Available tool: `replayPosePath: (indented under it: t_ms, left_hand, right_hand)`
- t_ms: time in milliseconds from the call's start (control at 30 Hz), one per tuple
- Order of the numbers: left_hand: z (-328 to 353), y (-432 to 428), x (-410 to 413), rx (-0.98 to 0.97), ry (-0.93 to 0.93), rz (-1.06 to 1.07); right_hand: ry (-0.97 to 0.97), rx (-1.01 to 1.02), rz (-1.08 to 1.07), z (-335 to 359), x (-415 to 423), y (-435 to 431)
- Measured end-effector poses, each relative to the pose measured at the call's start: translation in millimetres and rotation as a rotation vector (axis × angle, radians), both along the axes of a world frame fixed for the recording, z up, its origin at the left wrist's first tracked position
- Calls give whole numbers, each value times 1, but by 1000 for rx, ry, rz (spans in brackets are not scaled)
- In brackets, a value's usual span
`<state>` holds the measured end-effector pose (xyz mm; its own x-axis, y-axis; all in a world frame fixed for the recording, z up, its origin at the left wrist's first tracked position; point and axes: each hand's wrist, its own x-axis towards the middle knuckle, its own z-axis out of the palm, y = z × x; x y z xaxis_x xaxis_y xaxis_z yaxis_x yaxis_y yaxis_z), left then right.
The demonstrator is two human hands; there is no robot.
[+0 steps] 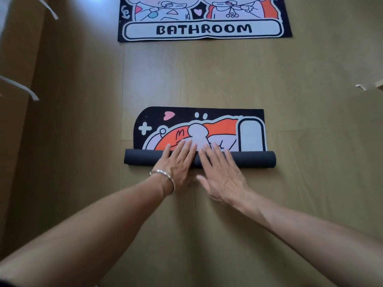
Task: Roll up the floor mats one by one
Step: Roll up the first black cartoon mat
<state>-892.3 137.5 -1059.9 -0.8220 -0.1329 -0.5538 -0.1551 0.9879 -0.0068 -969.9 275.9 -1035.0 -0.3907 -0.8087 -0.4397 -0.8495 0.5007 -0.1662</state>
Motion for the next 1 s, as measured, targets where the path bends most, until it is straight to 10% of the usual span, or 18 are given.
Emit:
replayPosePath:
  t_ms: [167, 400, 1000]
  left_hand:
    - [8, -14, -37, -62, -66, 53]
    - [6, -14, -13, -121, 310, -36]
    - [23, -36, -52, -9, 268, -28]
  right_hand:
    - [-6, 109, -14, -5, 0, 5]
    - [-64, 156, -16, -11, -59, -38]
    - [171, -32, 59, -3, -46, -25]
